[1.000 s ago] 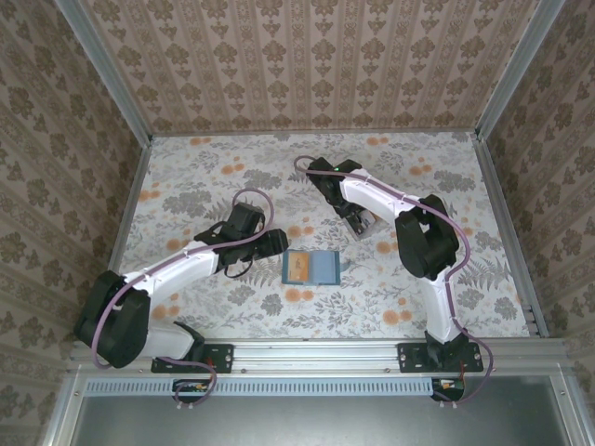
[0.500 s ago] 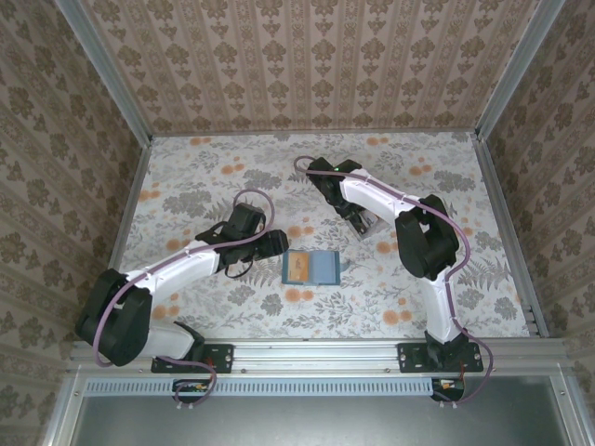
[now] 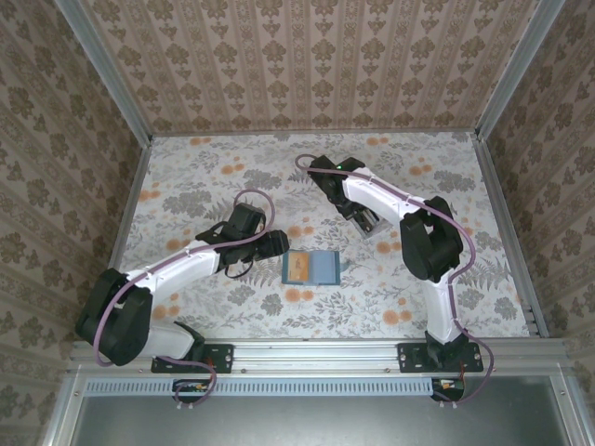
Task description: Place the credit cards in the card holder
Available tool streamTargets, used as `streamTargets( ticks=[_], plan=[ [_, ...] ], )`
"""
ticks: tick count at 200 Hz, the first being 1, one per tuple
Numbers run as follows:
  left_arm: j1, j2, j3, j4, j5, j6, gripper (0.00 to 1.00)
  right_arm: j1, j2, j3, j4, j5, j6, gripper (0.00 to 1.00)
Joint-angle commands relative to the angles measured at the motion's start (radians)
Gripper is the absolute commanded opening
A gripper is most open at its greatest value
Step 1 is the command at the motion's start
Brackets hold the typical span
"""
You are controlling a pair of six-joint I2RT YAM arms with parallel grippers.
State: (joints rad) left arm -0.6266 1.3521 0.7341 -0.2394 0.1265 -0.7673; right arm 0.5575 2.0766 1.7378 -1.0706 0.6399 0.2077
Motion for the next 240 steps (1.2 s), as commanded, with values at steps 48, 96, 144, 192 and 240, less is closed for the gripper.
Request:
streamTargets(
  ticks=[48, 96, 144, 192, 240],
  plan=[
    [0.008, 0.011, 0.037, -0.010, 0.020, -0.006, 0.74, -0.004, -0.095, 0.061, -0.100, -0.130, -0.002, 0.06],
    [0.015, 0.013, 0.054, -0.011, 0.039, -0.006, 0.70, -0.007, -0.136, 0.068, -0.130, -0.181, 0.040, 0.03],
    [0.030, 0.010, 0.066, -0.001, 0.082, -0.016, 0.68, -0.010, -0.235, 0.041, -0.105, -0.293, 0.117, 0.00],
    [0.067, 0.005, 0.074, 0.060, 0.176, -0.051, 0.68, -0.042, -0.372, -0.055, 0.006, -0.547, 0.245, 0.00],
    [0.120, 0.012, 0.085, 0.172, 0.329, -0.095, 0.71, -0.146, -0.510, -0.299, 0.322, -1.015, 0.387, 0.00]
  ],
)
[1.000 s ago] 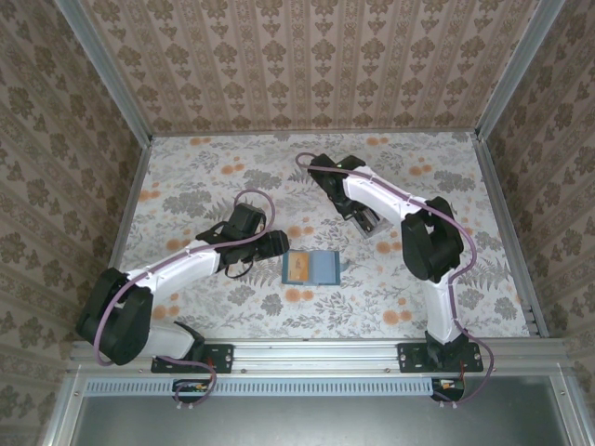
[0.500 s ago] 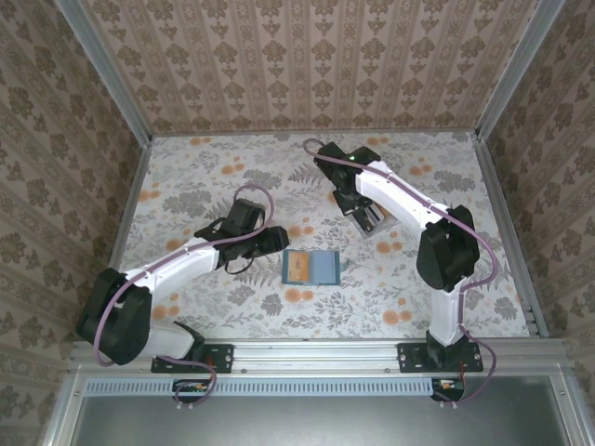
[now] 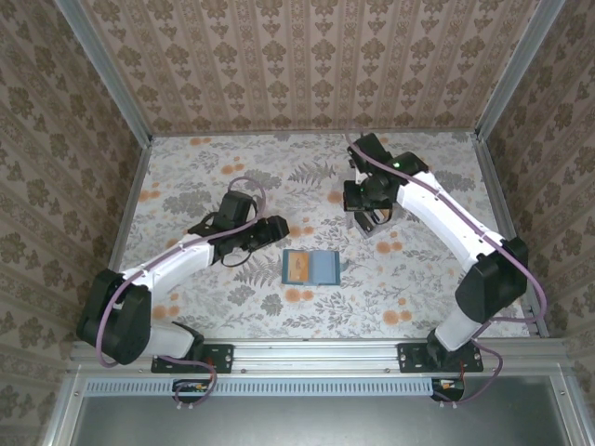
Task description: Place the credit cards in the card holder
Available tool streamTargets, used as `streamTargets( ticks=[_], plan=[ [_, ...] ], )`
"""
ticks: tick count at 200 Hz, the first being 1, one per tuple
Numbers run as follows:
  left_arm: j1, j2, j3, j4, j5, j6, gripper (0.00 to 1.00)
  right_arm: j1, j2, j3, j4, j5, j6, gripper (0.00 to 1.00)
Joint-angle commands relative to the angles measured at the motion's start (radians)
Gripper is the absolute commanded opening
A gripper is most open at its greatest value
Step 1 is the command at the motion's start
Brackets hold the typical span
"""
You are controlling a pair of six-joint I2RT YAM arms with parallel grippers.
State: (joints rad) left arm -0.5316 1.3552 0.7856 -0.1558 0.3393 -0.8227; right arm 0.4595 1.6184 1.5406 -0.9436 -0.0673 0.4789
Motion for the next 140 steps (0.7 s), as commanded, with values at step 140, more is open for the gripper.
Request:
streamTargets(
  ticks=[140],
  plan=[
    [0.022, 0.128, 0.102, 0.356, 0.455, -0.110, 0.57, -0.086, -0.022, -0.342, 0.644, -0.771, 0.268, 0.00]
  ],
)
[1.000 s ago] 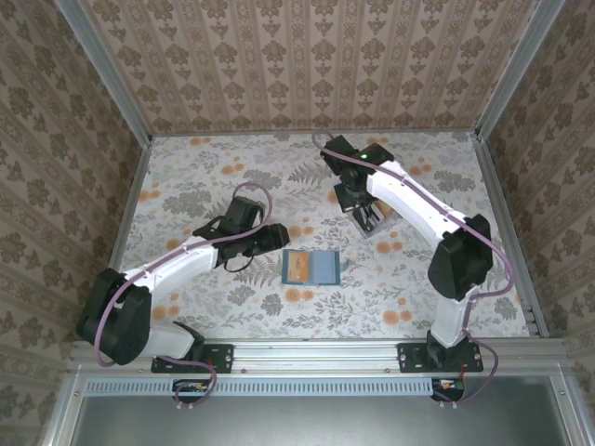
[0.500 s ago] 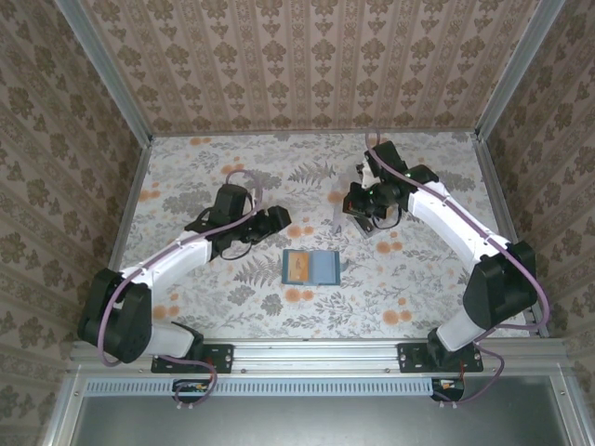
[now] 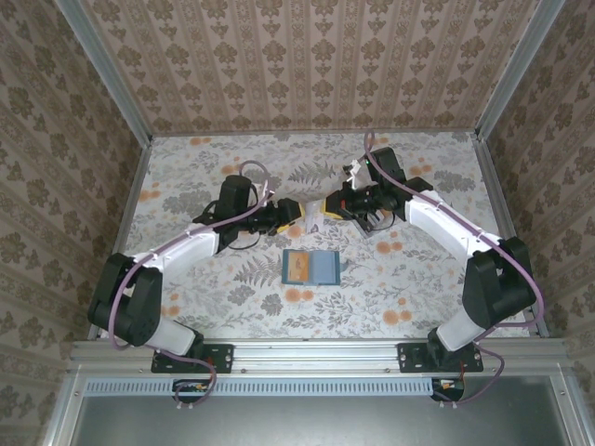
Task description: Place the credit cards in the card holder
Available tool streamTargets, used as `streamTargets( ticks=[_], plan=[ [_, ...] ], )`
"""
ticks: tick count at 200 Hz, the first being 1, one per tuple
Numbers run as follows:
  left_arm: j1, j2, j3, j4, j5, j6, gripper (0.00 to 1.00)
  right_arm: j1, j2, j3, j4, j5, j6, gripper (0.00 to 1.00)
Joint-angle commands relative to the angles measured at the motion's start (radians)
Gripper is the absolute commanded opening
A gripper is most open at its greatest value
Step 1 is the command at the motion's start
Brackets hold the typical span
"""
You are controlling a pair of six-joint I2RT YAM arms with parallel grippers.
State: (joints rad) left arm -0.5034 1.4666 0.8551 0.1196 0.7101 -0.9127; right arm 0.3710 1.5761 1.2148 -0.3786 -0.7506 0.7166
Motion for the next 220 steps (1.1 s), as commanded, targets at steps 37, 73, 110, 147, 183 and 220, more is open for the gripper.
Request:
streamTargets(
  ticks=[37, 73, 110, 147, 183, 220],
  plan=[
    [-0.011, 0.026, 0.038, 0.128, 0.120, -0.037, 0.45, 0.003, 0.043, -0.018, 0.099, -0.117, 0.031, 0.00],
    [-0.009, 0.018, 0.028, 0.122, 0.112, -0.037, 0.25, 0.002, 0.064, -0.018, 0.085, -0.109, 0.020, 0.00],
    [-0.007, 0.001, 0.018, 0.099, 0.097, -0.031, 0.07, 0.001, 0.084, -0.010, 0.069, -0.092, 0.016, 0.01],
    [0.000, -0.011, 0.009, 0.087, 0.080, -0.060, 0.00, 0.002, 0.091, -0.004, 0.070, -0.079, 0.032, 0.08],
    [0.015, -0.014, 0.005, 0.008, 0.028, -0.138, 0.00, 0.001, 0.096, 0.013, -0.008, -0.009, 0.016, 0.18],
    [0.040, 0.003, -0.009, -0.138, -0.017, -0.261, 0.00, 0.007, 0.129, 0.045, -0.192, 0.177, -0.038, 0.23]
  ],
)
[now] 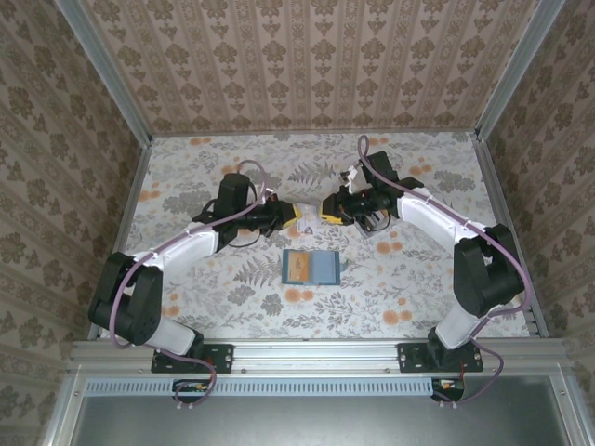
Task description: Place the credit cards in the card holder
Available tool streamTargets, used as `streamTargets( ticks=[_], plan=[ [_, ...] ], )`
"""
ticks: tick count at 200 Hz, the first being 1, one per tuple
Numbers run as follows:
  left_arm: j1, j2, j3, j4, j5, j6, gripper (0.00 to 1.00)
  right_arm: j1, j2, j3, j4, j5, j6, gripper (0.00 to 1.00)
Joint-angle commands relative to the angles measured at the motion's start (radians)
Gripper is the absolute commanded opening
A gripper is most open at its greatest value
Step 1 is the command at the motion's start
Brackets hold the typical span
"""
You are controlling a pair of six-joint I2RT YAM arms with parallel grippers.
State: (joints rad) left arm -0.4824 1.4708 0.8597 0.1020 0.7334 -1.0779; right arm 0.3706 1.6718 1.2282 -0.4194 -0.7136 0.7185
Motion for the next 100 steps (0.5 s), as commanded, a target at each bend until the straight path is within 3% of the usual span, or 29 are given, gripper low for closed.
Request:
streamTargets(
  ticks=[1, 67, 100],
  plan=[
    [0.020, -0.001, -0.014, -0.122, -0.041, -0.097, 0.00, 0.008, 0.034, 0.030, -0.154, 0.144, -0.040, 0.23],
    [0.020, 0.040, -0.072, -0.149, -0.071, -0.156, 0.00, 0.127, 0.005, 0.007, -0.207, 0.362, -0.066, 0.23],
    [0.019, 0.034, -0.091, -0.188, -0.132, -0.089, 0.00, 0.200, 0.008, -0.041, -0.203, 0.456, -0.036, 0.21]
  ],
)
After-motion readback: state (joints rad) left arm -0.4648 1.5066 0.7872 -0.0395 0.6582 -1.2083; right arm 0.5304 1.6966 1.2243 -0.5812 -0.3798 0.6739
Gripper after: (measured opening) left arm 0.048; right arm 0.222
